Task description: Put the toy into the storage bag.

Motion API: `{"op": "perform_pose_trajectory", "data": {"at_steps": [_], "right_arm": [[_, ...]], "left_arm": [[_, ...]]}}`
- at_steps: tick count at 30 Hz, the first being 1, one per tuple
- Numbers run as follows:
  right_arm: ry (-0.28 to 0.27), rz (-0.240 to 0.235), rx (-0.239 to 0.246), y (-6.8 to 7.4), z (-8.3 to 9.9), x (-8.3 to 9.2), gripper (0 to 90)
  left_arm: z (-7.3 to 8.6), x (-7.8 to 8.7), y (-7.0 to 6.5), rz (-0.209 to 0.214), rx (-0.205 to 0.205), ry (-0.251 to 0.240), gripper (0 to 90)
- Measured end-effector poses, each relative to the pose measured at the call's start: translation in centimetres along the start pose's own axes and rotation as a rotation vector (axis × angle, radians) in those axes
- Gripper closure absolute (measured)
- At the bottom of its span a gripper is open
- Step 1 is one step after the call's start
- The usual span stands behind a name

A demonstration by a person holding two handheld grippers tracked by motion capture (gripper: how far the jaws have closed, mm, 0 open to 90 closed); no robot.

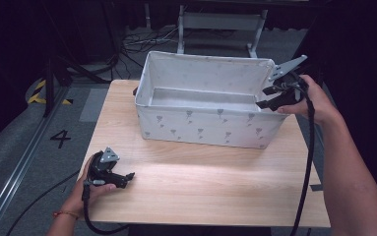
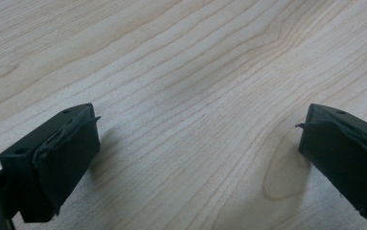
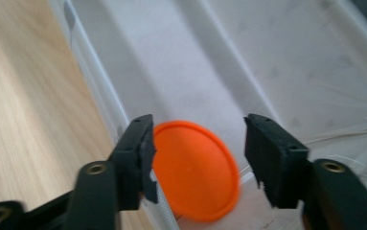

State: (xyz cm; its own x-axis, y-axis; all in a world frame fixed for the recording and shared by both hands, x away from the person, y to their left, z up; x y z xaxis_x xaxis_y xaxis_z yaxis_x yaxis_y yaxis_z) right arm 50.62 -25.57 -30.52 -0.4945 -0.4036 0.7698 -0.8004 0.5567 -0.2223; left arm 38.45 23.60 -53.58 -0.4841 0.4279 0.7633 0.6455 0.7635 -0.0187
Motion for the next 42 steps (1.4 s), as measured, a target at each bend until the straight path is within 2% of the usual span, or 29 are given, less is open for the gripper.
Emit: {"op": "perform_pose_trajectory", "data": {"at_steps": [2,4,6,12,17,22,28,30,32,34,41,42], "right_arm": [[-0.058,0.018,-0.050,0.1,0.1,1.0,32.6],[-0.081,0.075,-0.076,0.1,0.3,1.5,26.9],[-0.095,0.097,-0.104,0.2,0.6,1.9,24.9],[-0.127,0.147,-0.128,1.3,1.9,2.7,20.2],[-0.153,0.158,-0.162,2.2,3.0,3.6,20.0],[-0.157,0.186,-0.153,3.8,4.3,4.4,19.0],[-0.163,0.192,-0.136,5.8,5.9,4.9,17.7],[-0.166,0.213,-0.125,6.4,6.5,5.0,17.9],[-0.177,0.199,-0.133,7.0,7.1,5.0,18.0],[-0.177,0.205,-0.132,7.5,7.8,5.0,18.0],[-0.127,0.244,-0.119,9.6,12.0,2.5,17.8],[-0.127,0.244,-0.119,9.6,12.0,2.5,17.8]], "left_arm": [[0.0,0.0,0.0,0.002,0.002,0.000,0.6],[0.0,0.0,0.0,0.001,0.000,0.000,0.6],[0.0,0.0,0.0,0.001,0.002,0.000,0.6],[0.0,0.0,0.0,0.001,-0.001,0.000,0.6],[0.0,0.0,0.0,0.001,-0.001,0.000,0.6],[0.0,0.0,0.0,0.001,-0.001,0.001,0.6],[0.0,0.0,0.0,0.001,0.000,0.000,0.6],[0.0,0.0,0.0,0.002,0.002,0.000,0.5],[0.0,0.0,0.0,0.001,0.000,0.000,0.6],[0.0,0.0,0.0,0.000,0.003,0.000,0.5],[0.0,0.0,0.0,-0.001,0.005,0.000,0.5],[0.0,0.0,0.0,-0.001,0.005,0.000,0.5]]}}
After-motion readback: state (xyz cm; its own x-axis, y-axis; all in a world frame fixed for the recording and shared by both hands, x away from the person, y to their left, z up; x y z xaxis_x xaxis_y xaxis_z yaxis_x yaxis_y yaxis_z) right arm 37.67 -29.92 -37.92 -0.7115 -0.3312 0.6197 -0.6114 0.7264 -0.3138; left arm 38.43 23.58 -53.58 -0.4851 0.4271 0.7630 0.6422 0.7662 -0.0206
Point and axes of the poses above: each handheld gripper's, and its own axes: x roughly backward along the jaws, z roughly out of its underside, y roughly to its left, the point moved 5 cm from there along -x, roughly forward along the jaws
